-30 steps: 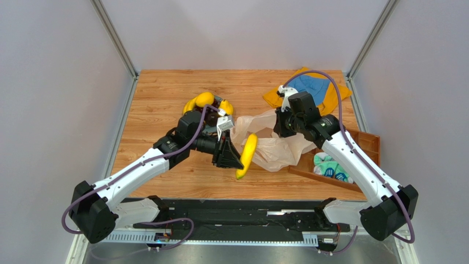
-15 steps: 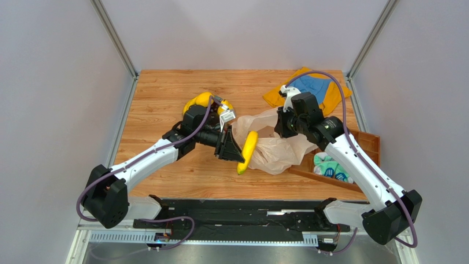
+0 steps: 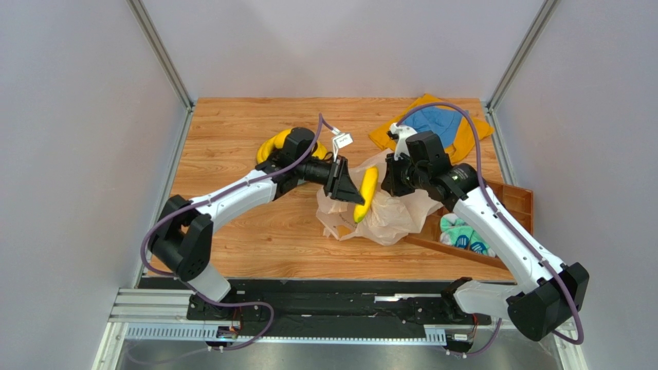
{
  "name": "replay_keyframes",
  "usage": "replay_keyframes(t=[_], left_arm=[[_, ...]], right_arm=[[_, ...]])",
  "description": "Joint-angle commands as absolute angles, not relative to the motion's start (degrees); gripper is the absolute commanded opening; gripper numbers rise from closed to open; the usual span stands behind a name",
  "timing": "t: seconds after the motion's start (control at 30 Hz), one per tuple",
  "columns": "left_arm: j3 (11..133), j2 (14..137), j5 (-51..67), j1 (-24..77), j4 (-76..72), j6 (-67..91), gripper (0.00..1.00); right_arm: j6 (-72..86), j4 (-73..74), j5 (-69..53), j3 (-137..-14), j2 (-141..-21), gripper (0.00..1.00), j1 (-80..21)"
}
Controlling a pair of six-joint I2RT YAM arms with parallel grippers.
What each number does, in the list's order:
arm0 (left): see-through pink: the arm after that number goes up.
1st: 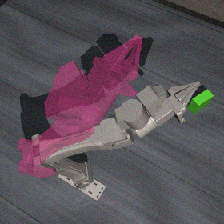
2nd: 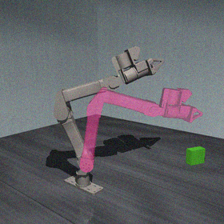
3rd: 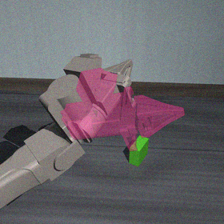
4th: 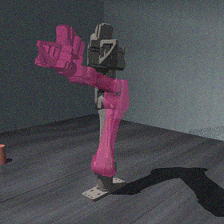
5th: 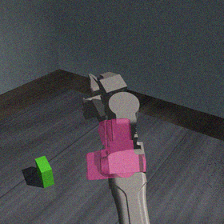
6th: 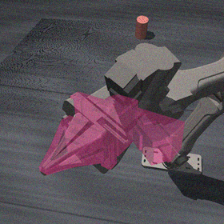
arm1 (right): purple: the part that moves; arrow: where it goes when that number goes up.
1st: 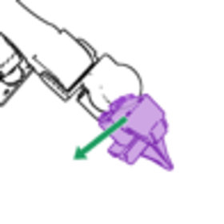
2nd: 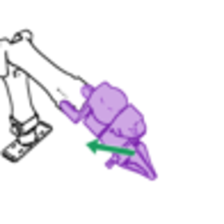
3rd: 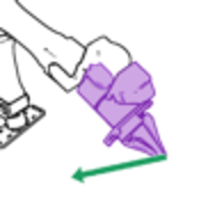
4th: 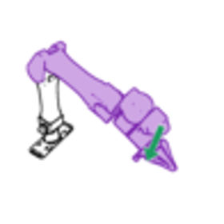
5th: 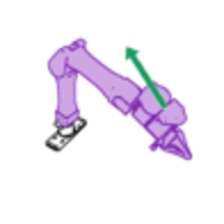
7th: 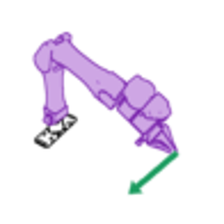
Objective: Place the fruits into the plastic bag
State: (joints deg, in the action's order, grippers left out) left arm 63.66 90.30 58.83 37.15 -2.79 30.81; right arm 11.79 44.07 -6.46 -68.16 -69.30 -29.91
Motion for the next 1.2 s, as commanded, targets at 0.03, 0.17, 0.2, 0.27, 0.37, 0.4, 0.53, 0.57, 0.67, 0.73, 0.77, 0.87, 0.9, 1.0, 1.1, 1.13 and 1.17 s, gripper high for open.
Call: replay_keyframes(t=[0.03,0.17,0.2,0.27,0.37,0.4,0.53,0.57,0.67,0.73,0.77,0.87,0.9,1.0,1.1,1.13,1.17], left_arm=[[69.7,94.6,57.3,37.3,-3.2,35.6,0.05],[70.5,95.2,53.8,36.0,-2.9,37.0,0.11],[70.7,95.1,52.5,35.9,-1.0,36.4,0.15],[71.5,95.4,49.4,35.9,1.6,35.0,0.22],[71.6,95.4,46.9,35.9,3.8,33.8,0.33],[71.6,95.4,46.4,35.9,5.4,32.7,0.37],[71.5,94.3,44.5,35.9,8.1,30.3,0.54],[71.5,94.1,44.2,35.9,8.3,30.1,0.57],[71.5,93.8,44.2,35.9,8.7,29.4,0.66],[71.6,93.7,44.3,35.9,9.1,28.8,0.74],[71.6,93.5,44.4,35.9,9.1,28.6,0.75],[71.5,92.7,44.2,36.0,9.4,26.8,0.77],[71.6,92.5,44.2,35.9,9.8,25.8,0.77],[71.3,90.7,45.1,36.1,9.1,23.6,0.78],[68.9,85.5,44.9,37.1,5.7,20.3,0.78],[66.7,83.6,44.9,37.4,4.5,19.6,0.78],[65.3,81.6,44.5,37.4,2.8,19.0,0.78]], right_arm=[[12.4,42.2,-8.9,-67.1,-69.5,0.0,-29.7],[12.3,42.0,-8.6,-66.9,-69.5,0.0,-29.7],[12.2,41.9,-8.7,-66.9,-69.7,0.0,-29.7],[12.2,41.7,-8.8,-66.9,-69.8,0.0,-29.8],[12.3,41.6,-8.9,-66.9,-70.0,0.0,-29.7],[12.4,41.6,-8.8,-66.9,-70.1,0.0,-29.7],[12.6,41.4,-8.6,-66.8,-70.4,0.0,-29.6],[12.7,41.4,-8.7,-66.8,-70.6,0.0,-29.7],[12.7,41.2,-8.6,-66.9,-70.8,0.0,-29.6],[12.9,41.3,-8.4,-66.9,-70.8,0.0,-29.7],[12.8,41.3,-8.3,-67.0,-70.9,0.0,-29.7],[12.9,41.3,-8.1,-67.1,-71.1,0.0,-29.7],[13.0,41.3,-8.1,-67.1,-71.3,0.0,-29.7],[12.9,41.3,-7.3,-67.1,-71.4,0.0,-29.7],[13.1,41.3,-6.2,-67.0,-71.9,0.0,-29.7],[13.3,41.5,-5.9,-67.1,-72.3,0.0,-29.7],[13.3,41.5,-5.6,-67.1,-72.4,0.0,-29.6]])
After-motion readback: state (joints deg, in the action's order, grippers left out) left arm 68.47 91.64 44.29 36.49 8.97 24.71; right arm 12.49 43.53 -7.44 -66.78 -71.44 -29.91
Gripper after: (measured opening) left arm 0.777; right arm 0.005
